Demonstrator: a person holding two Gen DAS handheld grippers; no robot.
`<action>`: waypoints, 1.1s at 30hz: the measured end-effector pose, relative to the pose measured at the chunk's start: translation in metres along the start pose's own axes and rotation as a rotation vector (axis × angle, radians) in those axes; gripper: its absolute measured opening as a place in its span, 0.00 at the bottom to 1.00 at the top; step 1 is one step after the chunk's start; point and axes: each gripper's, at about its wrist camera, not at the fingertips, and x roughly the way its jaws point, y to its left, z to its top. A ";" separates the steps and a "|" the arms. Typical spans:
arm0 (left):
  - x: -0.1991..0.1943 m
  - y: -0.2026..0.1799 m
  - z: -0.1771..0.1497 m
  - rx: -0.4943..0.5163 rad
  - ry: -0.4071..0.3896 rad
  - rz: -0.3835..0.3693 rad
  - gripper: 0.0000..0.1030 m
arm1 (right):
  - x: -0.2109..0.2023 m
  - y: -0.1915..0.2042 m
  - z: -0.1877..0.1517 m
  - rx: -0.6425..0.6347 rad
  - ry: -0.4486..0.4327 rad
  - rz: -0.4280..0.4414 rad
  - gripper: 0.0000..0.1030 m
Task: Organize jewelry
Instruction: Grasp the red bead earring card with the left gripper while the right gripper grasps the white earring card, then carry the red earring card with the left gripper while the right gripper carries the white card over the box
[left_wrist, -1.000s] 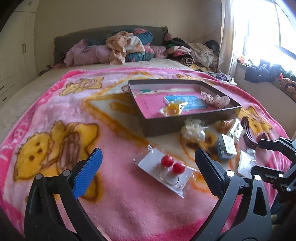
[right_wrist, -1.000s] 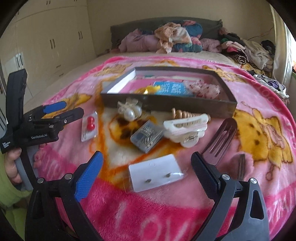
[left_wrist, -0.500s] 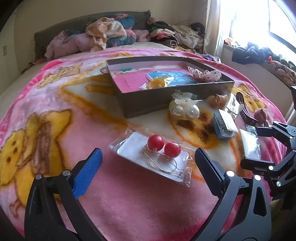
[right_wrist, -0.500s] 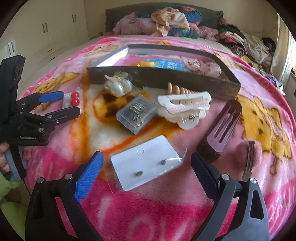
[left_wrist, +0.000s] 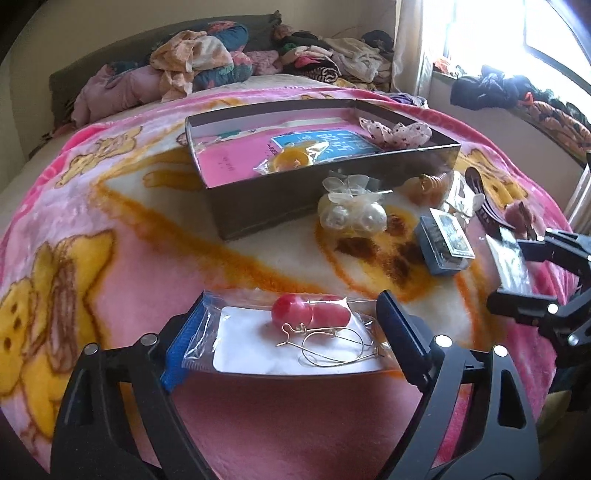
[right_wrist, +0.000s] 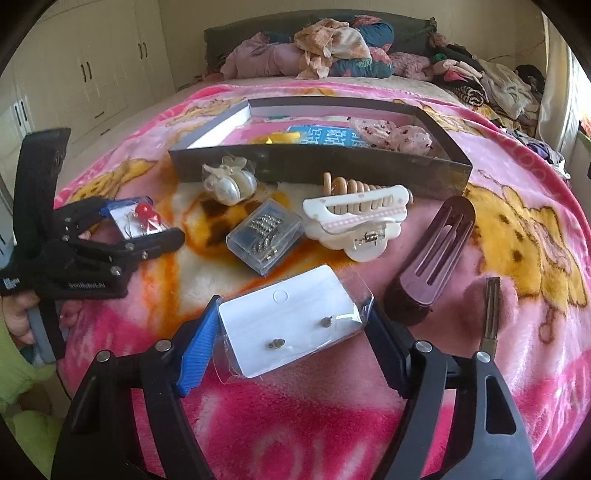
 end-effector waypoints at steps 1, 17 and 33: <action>-0.001 -0.001 0.000 0.003 -0.001 0.000 0.75 | -0.002 -0.001 0.001 0.008 -0.003 0.009 0.71; -0.027 -0.025 0.031 0.003 -0.085 -0.063 0.73 | -0.033 -0.016 0.008 0.087 -0.088 0.026 0.71; -0.020 -0.047 0.077 -0.015 -0.145 -0.098 0.73 | -0.053 -0.049 0.027 0.147 -0.168 -0.030 0.71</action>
